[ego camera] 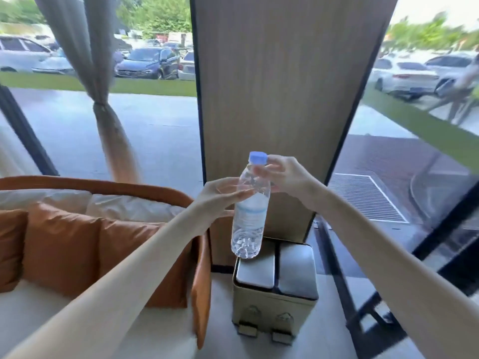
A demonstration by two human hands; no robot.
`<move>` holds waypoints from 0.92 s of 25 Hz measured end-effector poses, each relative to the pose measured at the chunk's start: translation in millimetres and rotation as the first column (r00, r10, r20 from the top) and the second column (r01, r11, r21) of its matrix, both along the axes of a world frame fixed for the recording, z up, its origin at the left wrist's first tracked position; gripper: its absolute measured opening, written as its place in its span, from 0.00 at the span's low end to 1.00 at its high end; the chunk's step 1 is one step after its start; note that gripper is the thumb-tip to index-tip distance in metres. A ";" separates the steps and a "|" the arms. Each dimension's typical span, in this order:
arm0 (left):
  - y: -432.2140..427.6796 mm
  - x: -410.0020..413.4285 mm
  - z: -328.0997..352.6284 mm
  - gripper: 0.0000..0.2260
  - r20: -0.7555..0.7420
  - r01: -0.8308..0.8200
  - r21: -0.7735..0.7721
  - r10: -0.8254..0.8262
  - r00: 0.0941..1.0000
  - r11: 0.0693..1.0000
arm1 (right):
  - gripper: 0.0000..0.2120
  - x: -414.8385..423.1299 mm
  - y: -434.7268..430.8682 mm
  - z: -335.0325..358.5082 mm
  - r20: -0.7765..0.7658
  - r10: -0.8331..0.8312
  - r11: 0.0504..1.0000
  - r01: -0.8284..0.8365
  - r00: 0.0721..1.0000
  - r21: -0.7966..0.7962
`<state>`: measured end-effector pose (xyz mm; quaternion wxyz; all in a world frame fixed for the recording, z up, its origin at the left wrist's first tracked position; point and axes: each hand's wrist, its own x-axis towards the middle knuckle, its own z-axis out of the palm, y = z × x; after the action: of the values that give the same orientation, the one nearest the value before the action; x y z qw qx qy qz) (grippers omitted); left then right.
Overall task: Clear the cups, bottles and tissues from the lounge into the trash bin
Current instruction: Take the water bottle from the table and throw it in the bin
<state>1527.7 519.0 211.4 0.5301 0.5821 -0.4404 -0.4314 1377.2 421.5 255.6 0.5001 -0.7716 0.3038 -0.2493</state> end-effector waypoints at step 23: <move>-207.6 76.0 -27.5 0.17 0.106 0.283 0.116 -0.296 0.949 0.952 | 0.15 49.4 -178.6 -40.7 -0.017 -0.189 0.982 0.189 0.982 0.028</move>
<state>1603.7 311.4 183.9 0.4036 0.5620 -0.5306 -0.4896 1426.6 242.9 215.0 0.4834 -0.7336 0.3828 -0.2857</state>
